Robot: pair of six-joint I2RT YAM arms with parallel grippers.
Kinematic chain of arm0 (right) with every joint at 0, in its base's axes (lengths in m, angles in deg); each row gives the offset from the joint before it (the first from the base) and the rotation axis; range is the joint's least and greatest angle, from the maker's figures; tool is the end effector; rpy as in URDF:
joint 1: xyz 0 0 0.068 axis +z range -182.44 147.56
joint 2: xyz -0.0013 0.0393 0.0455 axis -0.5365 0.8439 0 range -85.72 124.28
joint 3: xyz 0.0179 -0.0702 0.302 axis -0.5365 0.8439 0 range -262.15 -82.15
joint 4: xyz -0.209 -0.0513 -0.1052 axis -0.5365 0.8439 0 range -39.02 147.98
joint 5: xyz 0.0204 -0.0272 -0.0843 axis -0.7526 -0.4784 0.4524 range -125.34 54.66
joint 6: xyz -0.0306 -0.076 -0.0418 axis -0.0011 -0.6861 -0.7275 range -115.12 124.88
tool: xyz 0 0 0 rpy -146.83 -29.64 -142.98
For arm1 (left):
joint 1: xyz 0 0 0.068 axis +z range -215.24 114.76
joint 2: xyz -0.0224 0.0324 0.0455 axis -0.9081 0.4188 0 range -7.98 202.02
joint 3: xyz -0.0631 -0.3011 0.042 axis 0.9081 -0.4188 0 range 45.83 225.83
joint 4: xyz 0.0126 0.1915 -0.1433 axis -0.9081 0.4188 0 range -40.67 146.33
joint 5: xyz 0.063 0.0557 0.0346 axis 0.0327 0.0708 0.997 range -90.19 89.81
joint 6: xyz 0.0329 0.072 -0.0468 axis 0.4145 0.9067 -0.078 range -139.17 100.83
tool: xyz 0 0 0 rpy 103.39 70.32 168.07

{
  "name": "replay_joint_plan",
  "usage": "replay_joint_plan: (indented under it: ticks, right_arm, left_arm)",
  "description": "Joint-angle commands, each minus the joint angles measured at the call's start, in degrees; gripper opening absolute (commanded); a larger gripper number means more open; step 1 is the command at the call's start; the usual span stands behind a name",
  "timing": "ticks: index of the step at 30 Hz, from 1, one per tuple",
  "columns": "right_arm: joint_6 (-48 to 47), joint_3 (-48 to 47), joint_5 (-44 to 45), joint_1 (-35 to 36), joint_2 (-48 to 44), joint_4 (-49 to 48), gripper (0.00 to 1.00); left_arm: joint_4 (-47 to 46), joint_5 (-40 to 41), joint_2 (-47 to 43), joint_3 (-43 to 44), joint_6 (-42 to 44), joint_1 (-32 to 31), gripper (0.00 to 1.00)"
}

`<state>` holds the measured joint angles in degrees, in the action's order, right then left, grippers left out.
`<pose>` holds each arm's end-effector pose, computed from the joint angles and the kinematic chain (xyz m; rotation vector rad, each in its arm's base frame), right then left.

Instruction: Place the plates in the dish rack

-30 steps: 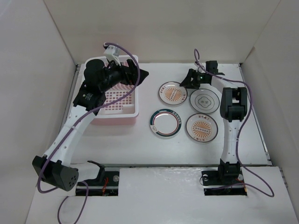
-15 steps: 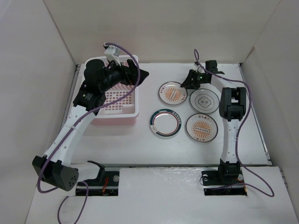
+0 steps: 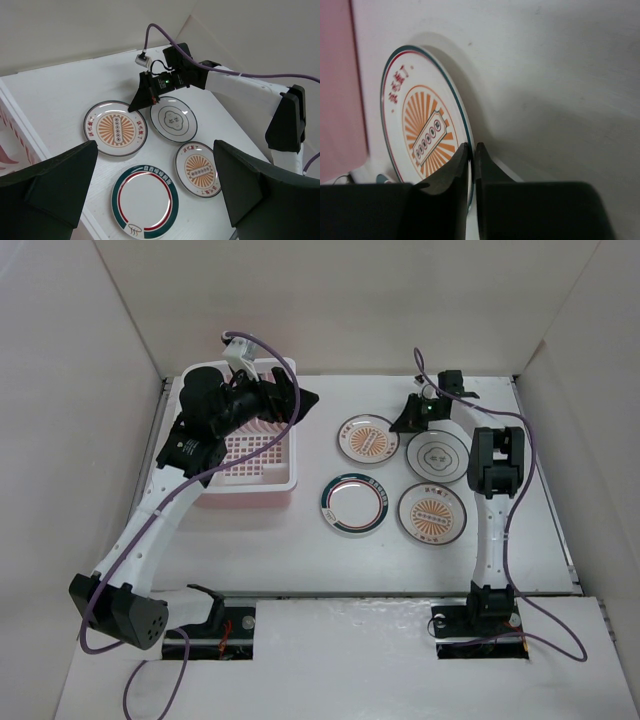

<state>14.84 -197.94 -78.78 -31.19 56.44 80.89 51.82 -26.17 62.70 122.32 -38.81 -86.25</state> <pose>0.5572 0.0690 0.1432 -0.1083 2.4568 1.0404 0.2504 -0.1349 0.4899 0.3957 1.5387 -0.9019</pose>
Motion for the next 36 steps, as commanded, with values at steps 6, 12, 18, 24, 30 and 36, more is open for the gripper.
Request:
replay_joint_plan:
  ticks: [6,12,18,24,30,36]
  right_arm:
    - [1.8,0.9,-3.4,0.9,-0.5,-3.2,0.0]
    - [19.3,12.8,-9.3,1.4,-10.6,-26.9,0.0]
    - [20.6,13.8,-5.5,1.9,-20.3,-29.0,0.0]
    - [21.7,15.9,-6.1,2.4,-26.6,-31.5,0.0]
    - [21.6,19.4,-10.9,3.7,-31.9,-36.1,0.0]
    - [24.7,21.8,-16.8,5.6,-34.5,-42.0,0.0]
  left_arm:
    - [-1.7,2.1,-0.6,0.4,-0.3,-0.3,1.0]
    - [-1.7,4.0,0.4,0.4,-0.9,-0.3,1.0]
    - [-3.8,5.1,2.0,-0.7,-1.5,-0.3,1.0]
    - [-6.4,4.5,7.7,-0.9,-2.0,-0.3,1.0]
    - [-8.7,3.7,10.9,0.4,-3.1,-0.3,1.0]
    - [-9.2,3.7,12.9,-0.1,-3.1,-0.3,1.0]
